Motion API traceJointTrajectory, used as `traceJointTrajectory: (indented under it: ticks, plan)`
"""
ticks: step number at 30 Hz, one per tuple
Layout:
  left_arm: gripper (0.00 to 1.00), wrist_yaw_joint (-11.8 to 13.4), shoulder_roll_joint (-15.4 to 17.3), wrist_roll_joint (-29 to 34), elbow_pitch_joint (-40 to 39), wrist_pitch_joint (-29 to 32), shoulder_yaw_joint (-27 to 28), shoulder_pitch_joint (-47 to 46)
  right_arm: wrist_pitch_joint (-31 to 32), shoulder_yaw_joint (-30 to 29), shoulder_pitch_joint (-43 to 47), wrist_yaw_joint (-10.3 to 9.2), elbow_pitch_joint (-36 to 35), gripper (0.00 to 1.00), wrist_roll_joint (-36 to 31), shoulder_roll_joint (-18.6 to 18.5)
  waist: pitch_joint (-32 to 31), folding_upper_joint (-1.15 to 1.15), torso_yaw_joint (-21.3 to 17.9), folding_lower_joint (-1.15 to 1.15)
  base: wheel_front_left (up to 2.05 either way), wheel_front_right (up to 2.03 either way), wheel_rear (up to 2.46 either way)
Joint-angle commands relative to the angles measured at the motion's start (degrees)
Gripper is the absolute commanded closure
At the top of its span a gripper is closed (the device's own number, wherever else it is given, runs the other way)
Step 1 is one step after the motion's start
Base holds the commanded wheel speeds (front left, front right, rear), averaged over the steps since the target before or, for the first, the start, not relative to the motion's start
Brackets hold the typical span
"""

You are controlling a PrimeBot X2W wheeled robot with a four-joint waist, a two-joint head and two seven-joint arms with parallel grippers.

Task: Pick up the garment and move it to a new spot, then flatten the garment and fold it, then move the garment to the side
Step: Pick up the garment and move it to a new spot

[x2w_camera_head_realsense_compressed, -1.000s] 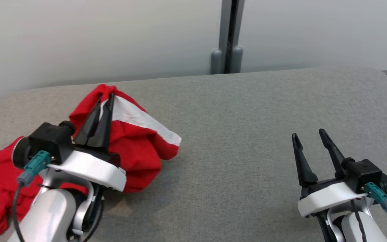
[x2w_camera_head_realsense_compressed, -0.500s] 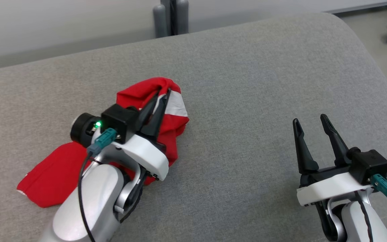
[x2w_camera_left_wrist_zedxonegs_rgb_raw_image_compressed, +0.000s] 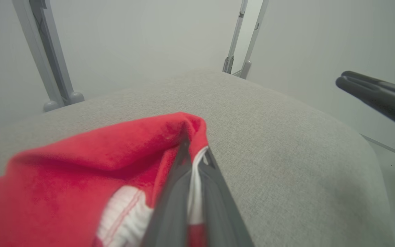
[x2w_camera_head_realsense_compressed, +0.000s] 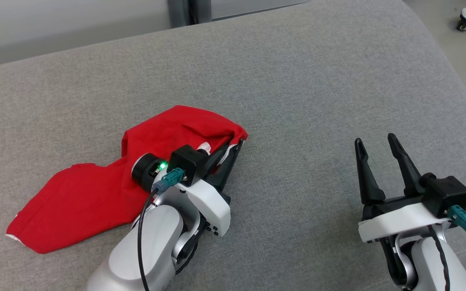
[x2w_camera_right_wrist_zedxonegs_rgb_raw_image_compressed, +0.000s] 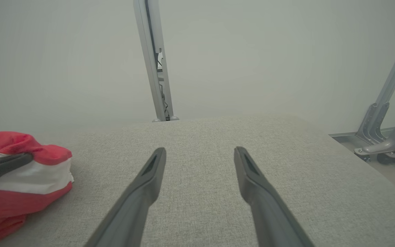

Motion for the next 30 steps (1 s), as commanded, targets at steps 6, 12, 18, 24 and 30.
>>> traceJointTrajectory:
  ticks: [6, 12, 18, 24, 30]
  plan:
    - [0.0, -1.1, -0.8, -1.4, -0.2, -2.7, -1.1, 1.8, -0.5, -0.5, -0.1, 0.03, 0.9, 0.0, -0.9, -0.2, -2.8, 0.0, 2.8, 0.0, 0.0, 0.0, 0.0]
    - [0.0, 2.3, 1.2, -3.8, -7.5, -4.7, 2.5, 7.6, -0.5, -1.7, 0.9, 0.03, 1.5, 0.0, -1.8, -0.2, -5.8, 0.0, 6.7, 0.0, 0.0, 0.0, 0.0]
    - [0.0, 8.0, 4.9, -4.4, -14.2, -6.1, 10.0, 11.4, 0.1, -3.3, 1.8, 0.03, 1.5, 0.0, -2.6, -0.3, -7.7, 0.0, 10.6, 0.0, 0.0, 0.0, 0.0]
    - [0.0, 11.8, 7.8, -3.9, -18.0, -6.6, 18.9, 14.6, 0.8, -3.9, 2.4, 0.02, 0.9, 0.0, -3.2, -0.3, -9.2, 0.0, 13.0, 0.0, 0.0, 0.0, 0.0]
    - [0.0, 12.1, 9.3, -2.1, -21.1, -6.6, 27.7, 19.3, 1.4, -4.1, 3.1, 0.02, 0.4, 0.0, -3.6, -0.3, -10.5, 0.0, 14.2, 0.0, 0.0, 0.0, 0.0]
